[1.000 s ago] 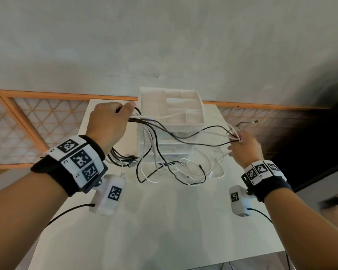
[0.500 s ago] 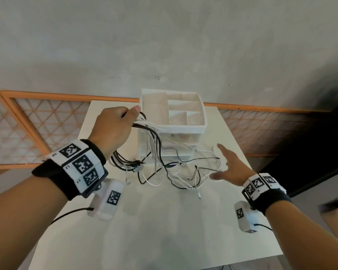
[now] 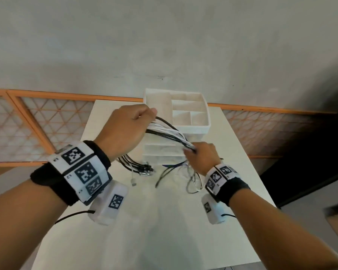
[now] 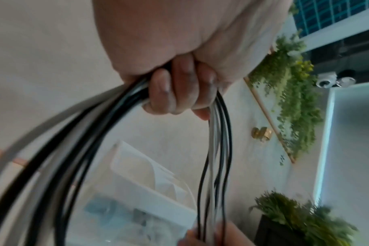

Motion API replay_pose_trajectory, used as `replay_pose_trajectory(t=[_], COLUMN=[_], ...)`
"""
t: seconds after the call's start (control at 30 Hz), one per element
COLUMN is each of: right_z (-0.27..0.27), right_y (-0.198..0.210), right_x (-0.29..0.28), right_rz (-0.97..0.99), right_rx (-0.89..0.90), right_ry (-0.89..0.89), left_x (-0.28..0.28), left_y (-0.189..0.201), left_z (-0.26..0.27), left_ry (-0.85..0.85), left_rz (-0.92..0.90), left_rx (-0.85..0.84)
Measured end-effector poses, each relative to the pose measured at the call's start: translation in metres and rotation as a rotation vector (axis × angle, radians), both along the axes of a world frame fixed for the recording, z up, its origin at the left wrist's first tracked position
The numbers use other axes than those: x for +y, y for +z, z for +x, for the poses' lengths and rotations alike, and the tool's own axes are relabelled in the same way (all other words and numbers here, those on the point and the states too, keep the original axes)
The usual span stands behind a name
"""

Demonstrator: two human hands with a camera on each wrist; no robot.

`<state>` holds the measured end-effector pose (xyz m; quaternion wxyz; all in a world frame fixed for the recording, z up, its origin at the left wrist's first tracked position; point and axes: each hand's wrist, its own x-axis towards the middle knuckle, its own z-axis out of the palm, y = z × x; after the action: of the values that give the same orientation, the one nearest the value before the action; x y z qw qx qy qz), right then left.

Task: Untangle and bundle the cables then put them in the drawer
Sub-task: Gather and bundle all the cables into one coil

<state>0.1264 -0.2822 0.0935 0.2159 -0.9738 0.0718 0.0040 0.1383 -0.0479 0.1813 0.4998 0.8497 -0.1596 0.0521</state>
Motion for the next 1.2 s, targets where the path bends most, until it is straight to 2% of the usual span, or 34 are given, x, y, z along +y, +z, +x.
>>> replay_pose_trajectory(t=[0.07, 0.17, 0.3, 0.33, 0.43, 0.47, 0.5, 0.6, 0.67, 0.77, 0.87, 0.93, 1.0, 1.1, 1.2], right_z=[0.005, 0.011, 0.007, 0.005, 0.0, 0.0, 0.0, -0.008, -0.01, -0.011, -0.02, -0.027, -0.024, -0.011, -0.005], right_y=[-0.007, -0.004, -0.02, -0.022, -0.013, -0.009, -0.009, -0.02, -0.018, 0.016, 0.062, 0.073, 0.066, 0.049, 0.04], right_x=[-0.027, -0.055, -0.078, -0.083, -0.09, -0.09, -0.091, -0.092, -0.087, -0.059, -0.008, 0.028, 0.044, 0.02, -0.016], right_rz=[-0.013, -0.011, -0.154, -0.152, -0.104, -0.09, -0.074, -0.106, -0.096, 0.038, 0.204, 0.109, -0.023, -0.027, -0.049], right_rx=[0.009, -0.112, 0.115, 0.082, -0.229, -0.281, -0.249, 0.197, 0.314, 0.195, 0.032, -0.033, -0.085, 0.003, -0.01], right_ry=[-0.134, -0.261, -0.298, -0.336, -0.435, -0.445, -0.428, -0.244, -0.153, 0.018, 0.208, 0.273, 0.237, 0.102, -0.076], left_x=[0.013, 0.023, 0.027, 0.028, 0.026, 0.024, 0.022, 0.018, 0.014, 0.003, -0.013, -0.023, -0.028, -0.021, -0.005], left_y=[-0.006, -0.02, -0.027, -0.026, -0.026, -0.027, -0.027, -0.029, -0.031, -0.032, -0.025, -0.016, -0.006, 0.002, -0.007], left_z=[0.005, 0.005, 0.006, 0.006, 0.003, 0.002, 0.002, 0.003, 0.002, -0.002, -0.006, -0.01, -0.013, -0.012, -0.008], left_ry=[0.077, 0.159, 0.216, 0.205, 0.167, 0.166, 0.166, 0.143, 0.105, 0.052, -0.005, -0.064, -0.1, -0.08, -0.073], left_rz=[0.003, 0.061, -0.013, -0.02, 0.029, 0.053, 0.073, 0.116, 0.155, 0.209, 0.218, 0.219, 0.214, 0.163, 0.186], left_rx=[0.026, 0.106, 0.123, 0.116, 0.108, 0.108, 0.106, 0.088, 0.082, 0.078, 0.049, 0.004, -0.051, -0.084, 0.034])
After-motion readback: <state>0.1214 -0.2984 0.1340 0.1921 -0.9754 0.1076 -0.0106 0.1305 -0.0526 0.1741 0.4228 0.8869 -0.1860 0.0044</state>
